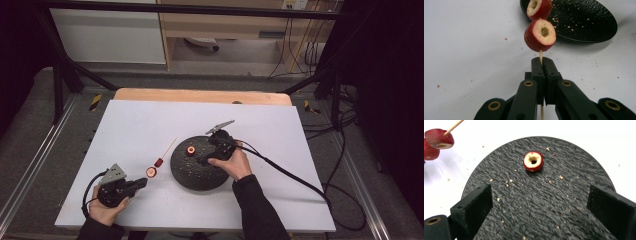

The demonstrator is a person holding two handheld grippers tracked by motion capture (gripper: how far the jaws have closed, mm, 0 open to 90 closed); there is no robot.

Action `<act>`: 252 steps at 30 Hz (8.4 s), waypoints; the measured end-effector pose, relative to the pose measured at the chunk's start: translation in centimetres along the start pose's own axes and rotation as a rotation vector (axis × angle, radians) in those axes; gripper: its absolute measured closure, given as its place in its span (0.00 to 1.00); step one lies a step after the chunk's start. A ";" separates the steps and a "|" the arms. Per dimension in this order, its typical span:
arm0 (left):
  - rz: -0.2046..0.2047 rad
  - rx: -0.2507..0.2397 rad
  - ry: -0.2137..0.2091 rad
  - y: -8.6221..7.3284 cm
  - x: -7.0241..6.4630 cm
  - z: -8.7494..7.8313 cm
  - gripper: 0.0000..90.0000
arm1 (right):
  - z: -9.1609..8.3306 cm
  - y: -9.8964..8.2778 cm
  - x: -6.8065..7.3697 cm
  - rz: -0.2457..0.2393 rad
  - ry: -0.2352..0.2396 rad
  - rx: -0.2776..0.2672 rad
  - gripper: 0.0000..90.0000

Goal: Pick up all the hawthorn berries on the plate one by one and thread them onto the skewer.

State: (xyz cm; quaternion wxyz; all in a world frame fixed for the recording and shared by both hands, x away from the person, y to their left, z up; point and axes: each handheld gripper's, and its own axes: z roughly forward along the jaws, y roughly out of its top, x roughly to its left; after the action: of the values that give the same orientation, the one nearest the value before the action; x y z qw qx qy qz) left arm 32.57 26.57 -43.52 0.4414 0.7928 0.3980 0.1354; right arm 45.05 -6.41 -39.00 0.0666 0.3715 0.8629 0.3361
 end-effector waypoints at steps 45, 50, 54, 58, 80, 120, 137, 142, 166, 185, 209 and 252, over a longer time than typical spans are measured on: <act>0.012 0.007 0.003 0.0 -0.2 0.3 0.98 | 6.6 4.0 -0.3 0.058 0.032 0.155 0.66; 0.010 0.007 0.003 0.0 -0.2 0.2 0.98 | 6.7 4.0 -0.3 0.071 0.041 0.158 0.68; 0.013 0.006 0.002 0.0 -0.2 0.3 0.98 | 6.7 4.0 -0.4 0.074 0.037 0.157 0.68; 0.012 0.005 0.002 0.0 -0.2 0.3 0.98 | 6.4 4.0 -0.3 0.079 0.039 0.146 0.69; 0.023 0.004 -0.002 0.0 -0.6 0.3 0.98 | 2.1 2.9 0.7 0.097 0.063 0.043 0.69; 0.052 -0.003 -0.053 0.2 -3.2 1.3 0.98 | -0.8 -5.9 0.1 0.368 0.201 -0.440 0.69; 0.034 -0.027 -0.072 0.5 -4.4 2.0 0.98 | -1.7 -7.2 -0.2 0.455 0.203 -0.593 0.69; 0.021 -0.041 -0.073 0.5 -4.6 2.1 0.98 | -2.1 -7.2 -0.4 0.464 0.198 -0.628 0.69; 0.027 -0.075 -0.074 1.1 -6.5 2.7 0.98 | -2.7 -6.4 -0.9 0.551 0.227 -0.810 0.69; 0.032 -0.111 -0.088 2.4 -7.9 3.8 0.98 | -3.1 -6.0 -1.2 0.608 0.261 -0.913 0.70; 0.006 -0.138 -0.081 2.4 -8.4 4.4 0.98 | -2.7 -6.3 -0.8 0.629 0.301 -0.925 0.70; -0.008 -0.220 -0.037 2.8 -9.5 4.8 0.98 | -2.1 -6.6 -0.5 0.673 0.390 -0.913 0.71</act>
State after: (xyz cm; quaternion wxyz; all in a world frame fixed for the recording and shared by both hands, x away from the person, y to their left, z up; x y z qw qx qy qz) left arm 30.57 15.77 -42.70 0.5335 0.7403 0.3758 0.1616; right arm 40.69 -11.20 -41.63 -0.0502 0.4897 0.4623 0.7375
